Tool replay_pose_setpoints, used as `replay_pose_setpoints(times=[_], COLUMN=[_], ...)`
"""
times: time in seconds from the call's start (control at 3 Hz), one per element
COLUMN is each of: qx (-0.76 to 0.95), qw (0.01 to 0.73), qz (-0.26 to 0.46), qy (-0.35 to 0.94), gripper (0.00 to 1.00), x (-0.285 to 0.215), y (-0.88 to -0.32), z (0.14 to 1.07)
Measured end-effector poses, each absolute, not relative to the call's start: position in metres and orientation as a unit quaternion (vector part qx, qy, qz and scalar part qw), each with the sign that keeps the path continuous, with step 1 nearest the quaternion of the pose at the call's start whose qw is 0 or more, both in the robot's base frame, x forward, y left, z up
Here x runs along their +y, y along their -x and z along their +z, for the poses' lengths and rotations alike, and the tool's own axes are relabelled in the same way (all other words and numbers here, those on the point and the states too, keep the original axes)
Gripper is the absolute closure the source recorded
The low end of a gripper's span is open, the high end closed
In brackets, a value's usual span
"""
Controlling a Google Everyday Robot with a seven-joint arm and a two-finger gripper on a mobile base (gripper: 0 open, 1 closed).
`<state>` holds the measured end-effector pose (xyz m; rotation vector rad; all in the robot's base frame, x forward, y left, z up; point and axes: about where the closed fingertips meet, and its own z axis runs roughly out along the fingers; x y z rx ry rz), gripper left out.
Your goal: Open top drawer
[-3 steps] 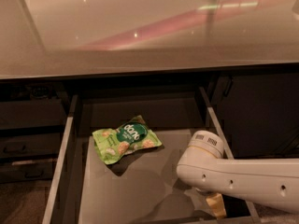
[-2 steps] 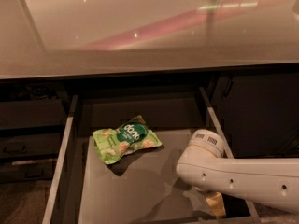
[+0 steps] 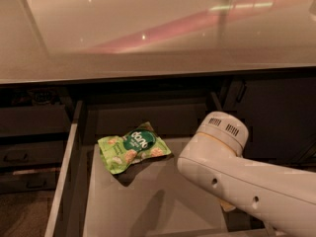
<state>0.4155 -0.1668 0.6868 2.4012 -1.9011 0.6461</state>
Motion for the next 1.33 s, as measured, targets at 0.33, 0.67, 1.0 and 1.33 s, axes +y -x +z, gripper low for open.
replay_pose_setpoints(times=[0.33, 0.67, 1.0, 1.33], qx=[-0.607, -0.647, -0.676, -0.681], qw=[-0.009, -0.063, -0.176, -0.258], qz=[0.225, 0.18, 0.12, 0.046], qy=[-0.762, -0.738, -0.705, -0.684], gripper=[0.0, 0.0, 0.0, 0.0], x=[-0.161, -0.182, -0.191, -0.182], y=[-0.417, -0.426, -0.444, -0.448], z=[0.712, 0.712, 0.712, 0.715])
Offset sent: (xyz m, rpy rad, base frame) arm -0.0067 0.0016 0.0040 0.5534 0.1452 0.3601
